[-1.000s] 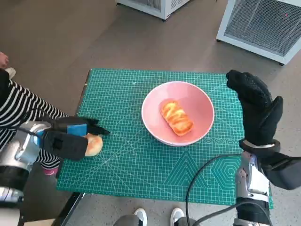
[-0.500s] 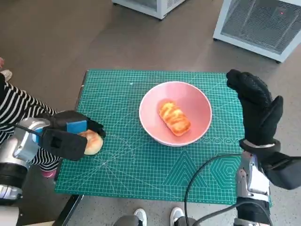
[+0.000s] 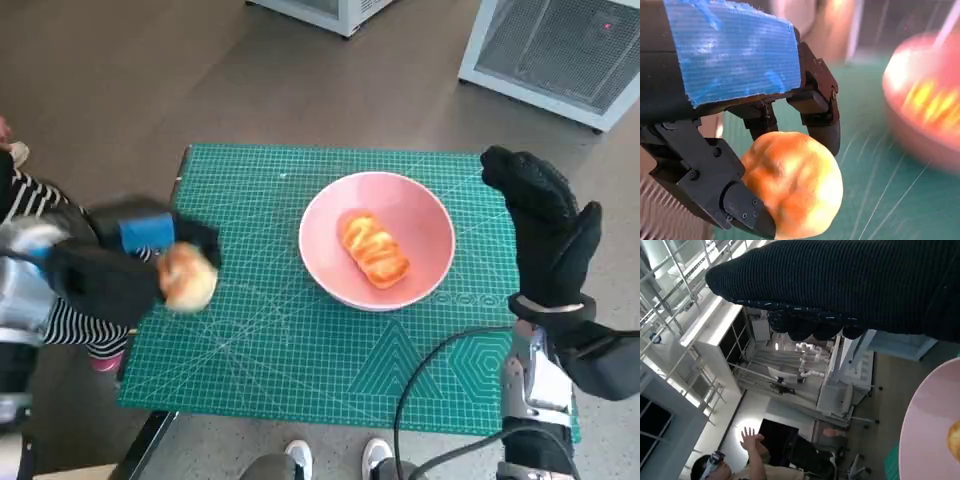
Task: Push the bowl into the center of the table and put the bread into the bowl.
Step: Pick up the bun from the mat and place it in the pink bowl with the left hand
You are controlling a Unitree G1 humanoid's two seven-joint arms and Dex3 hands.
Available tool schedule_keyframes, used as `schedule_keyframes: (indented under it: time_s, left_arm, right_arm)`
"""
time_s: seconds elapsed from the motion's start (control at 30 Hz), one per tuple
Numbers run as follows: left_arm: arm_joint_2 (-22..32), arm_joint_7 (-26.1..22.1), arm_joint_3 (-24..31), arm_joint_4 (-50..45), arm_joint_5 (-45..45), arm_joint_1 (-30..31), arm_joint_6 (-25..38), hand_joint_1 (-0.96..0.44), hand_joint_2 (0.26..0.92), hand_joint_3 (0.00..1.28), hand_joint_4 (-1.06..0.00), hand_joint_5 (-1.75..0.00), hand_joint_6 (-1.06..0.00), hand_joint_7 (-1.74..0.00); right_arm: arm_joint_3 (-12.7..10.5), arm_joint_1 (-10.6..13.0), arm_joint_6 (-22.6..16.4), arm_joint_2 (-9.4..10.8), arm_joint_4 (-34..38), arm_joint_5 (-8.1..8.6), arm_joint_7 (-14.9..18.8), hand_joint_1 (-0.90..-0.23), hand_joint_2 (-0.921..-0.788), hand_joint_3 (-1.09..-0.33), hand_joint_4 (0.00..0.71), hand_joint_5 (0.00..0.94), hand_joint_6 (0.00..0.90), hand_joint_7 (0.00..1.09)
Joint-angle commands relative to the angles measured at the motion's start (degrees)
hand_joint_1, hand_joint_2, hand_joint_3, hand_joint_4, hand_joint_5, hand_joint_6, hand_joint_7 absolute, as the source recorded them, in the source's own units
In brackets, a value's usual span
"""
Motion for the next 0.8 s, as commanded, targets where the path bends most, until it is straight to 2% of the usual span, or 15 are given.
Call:
schedule_keyframes:
  time_s: [0.03,0.4,0.53,0.67,0.8]
  left_arm:
    - [-2.19,0.69,1.3,-1.33,-3.11,-4.04,-2.29,0.0,0.877,0.08,-0.79,-1.07,-0.69,-1.1]
    - [-8.88,0.56,-1.68,-5.11,-0.8,-14.48,-0.87,0.0,0.886,0.08,-0.75,-1.13,-0.68,-1.09]
    - [-13.65,0.05,-4.61,-4.72,0.69,-19.53,1.58,0.0,0.895,0.08,-0.71,-1.16,-0.69,-1.1]
    - [-18.25,0.63,-6.89,-1.18,1.49,-23.45,1.91,0.0,0.905,0.07,-0.68,-1.16,-0.69,-1.12]
    - [-24.45,3.3,-9.49,8.87,3.37,-27.96,-0.45,0.0,0.908,0.05,-0.73,-1.12,-0.69,-1.11]
  right_arm:
    - [0.09,0.07,1.01,-0.1,0.95,-0.37,-0.18,-0.695,-0.921,-0.727,0.154,0.0,0.064,0.46]
    - [0.08,-0.31,0.89,-0.18,1.42,-0.66,-0.19,-0.696,-0.921,-0.726,0.155,0.0,0.065,0.46]
    - [0.19,-0.34,0.76,-0.08,1.5,-0.93,-0.32,-0.694,-0.921,-0.726,0.152,0.0,0.065,0.46]
    - [0.34,-0.11,0.63,0.09,1.28,-1.29,-0.62,-0.692,-0.921,-0.726,0.151,0.0,0.065,0.46]
    - [0.33,0.48,0.55,0.12,0.58,-1.23,-0.76,-0.69,-0.921,-0.727,0.151,0.0,0.065,0.46]
